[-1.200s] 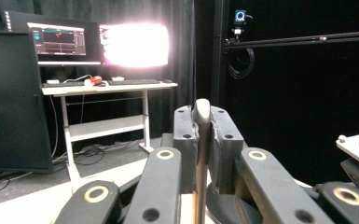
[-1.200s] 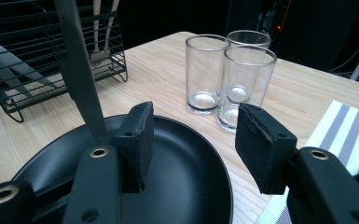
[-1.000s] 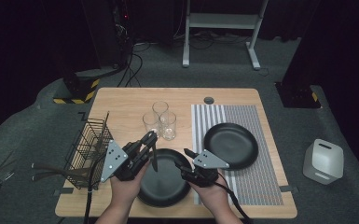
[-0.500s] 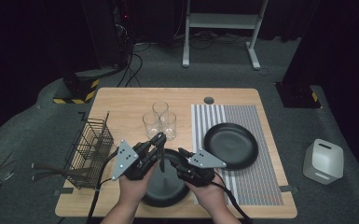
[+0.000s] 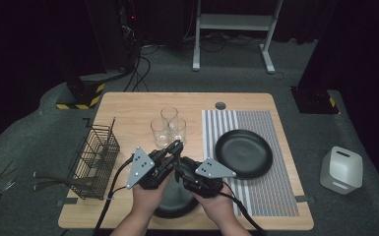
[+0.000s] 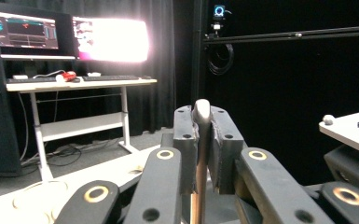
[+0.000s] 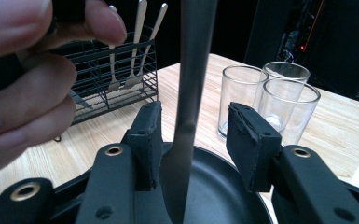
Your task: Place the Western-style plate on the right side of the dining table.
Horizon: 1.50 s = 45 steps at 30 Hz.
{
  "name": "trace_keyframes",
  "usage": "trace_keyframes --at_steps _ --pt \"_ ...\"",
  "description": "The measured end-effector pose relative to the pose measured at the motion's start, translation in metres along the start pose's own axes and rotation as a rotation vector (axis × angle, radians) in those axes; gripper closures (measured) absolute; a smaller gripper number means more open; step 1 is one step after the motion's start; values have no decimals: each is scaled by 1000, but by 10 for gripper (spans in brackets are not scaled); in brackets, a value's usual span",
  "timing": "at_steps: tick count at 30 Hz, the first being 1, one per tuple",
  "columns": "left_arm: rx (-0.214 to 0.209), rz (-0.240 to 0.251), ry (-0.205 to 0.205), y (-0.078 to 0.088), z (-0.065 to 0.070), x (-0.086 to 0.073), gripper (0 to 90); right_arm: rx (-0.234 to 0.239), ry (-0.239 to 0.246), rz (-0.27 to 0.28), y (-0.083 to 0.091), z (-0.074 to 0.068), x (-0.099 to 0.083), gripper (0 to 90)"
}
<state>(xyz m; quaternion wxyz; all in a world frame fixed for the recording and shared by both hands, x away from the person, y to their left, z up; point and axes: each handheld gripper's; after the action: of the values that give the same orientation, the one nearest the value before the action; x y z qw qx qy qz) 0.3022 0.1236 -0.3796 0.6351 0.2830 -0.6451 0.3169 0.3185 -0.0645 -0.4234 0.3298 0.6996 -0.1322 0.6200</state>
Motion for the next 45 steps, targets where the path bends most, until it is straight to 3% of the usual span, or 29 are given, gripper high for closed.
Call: trace_keyframes --at_steps 17,27,32,36,45 --pt "-12 3 5 2 -1 3 830 6 1 27 -8 -1 -3 779" --pt "-17 1 -5 7 -2 4 813 -6 16 26 -6 -1 -3 793" --pt "-34 -32 -8 9 -3 2 741 -8 14 13 -7 -1 -4 793" --pt "-59 -85 15 7 -6 -3 654 -9 12 16 -8 0 -5 793" --pt "-64 -131 41 7 -11 -15 644 -15 6 18 -8 0 -4 793"
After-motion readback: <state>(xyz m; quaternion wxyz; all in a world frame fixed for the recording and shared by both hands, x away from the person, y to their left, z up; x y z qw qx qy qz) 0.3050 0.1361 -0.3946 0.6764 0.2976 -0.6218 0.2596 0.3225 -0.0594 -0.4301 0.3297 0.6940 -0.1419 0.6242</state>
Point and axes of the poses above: each handheld gripper's, and its own axes: y roughly backward along the jaws, x roughly out of its top, z roughly to its right
